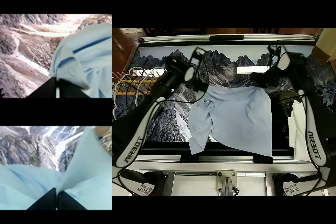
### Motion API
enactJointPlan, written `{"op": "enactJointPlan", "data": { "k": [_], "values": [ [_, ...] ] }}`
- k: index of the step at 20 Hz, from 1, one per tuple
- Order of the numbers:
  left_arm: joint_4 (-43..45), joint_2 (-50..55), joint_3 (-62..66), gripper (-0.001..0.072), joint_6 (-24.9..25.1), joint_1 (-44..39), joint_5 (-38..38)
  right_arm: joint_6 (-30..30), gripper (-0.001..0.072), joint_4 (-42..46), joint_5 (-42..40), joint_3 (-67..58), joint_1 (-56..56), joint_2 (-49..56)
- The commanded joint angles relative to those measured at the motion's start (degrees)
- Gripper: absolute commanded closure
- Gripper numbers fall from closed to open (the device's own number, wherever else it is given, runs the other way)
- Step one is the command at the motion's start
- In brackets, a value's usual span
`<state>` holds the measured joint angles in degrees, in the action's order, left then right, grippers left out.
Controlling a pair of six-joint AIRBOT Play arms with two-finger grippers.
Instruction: Fold the shirts.
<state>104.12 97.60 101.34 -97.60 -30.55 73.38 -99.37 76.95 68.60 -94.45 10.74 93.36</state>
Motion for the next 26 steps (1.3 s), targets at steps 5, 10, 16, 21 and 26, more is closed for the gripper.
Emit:
{"op": "enactJointPlan", "data": {
  "k": [5,10,16,21,26],
  "values": [
    [-7.28,3.17,5.01,0.0139,12.48,4.13,19.52,6.62,0.0135,-2.19,12.48,-2.62,-5.22,1.53],
    [-37.53,-9.29,-10.86,0.0201,9.81,19.78,17.16,11.10,0.0136,5.51,27.17,8.39,-15.02,-10.80],
    [-44.87,-28.24,-53.86,0.0202,16.92,31.47,-3.50,13.03,0.0135,0.59,22.49,35.65,-19.91,-27.82],
    [-58.36,-25.42,-64.30,0.0203,25.53,32.87,-13.05,11.67,0.0136,-0.37,22.18,39.80,-19.91,-28.96],
    [-64.74,-21.59,-64.28,0.0285,27.10,29.22,-19.96,10.86,0.0034,0.44,22.21,41.53,-19.98,-28.94]
  ]
}}
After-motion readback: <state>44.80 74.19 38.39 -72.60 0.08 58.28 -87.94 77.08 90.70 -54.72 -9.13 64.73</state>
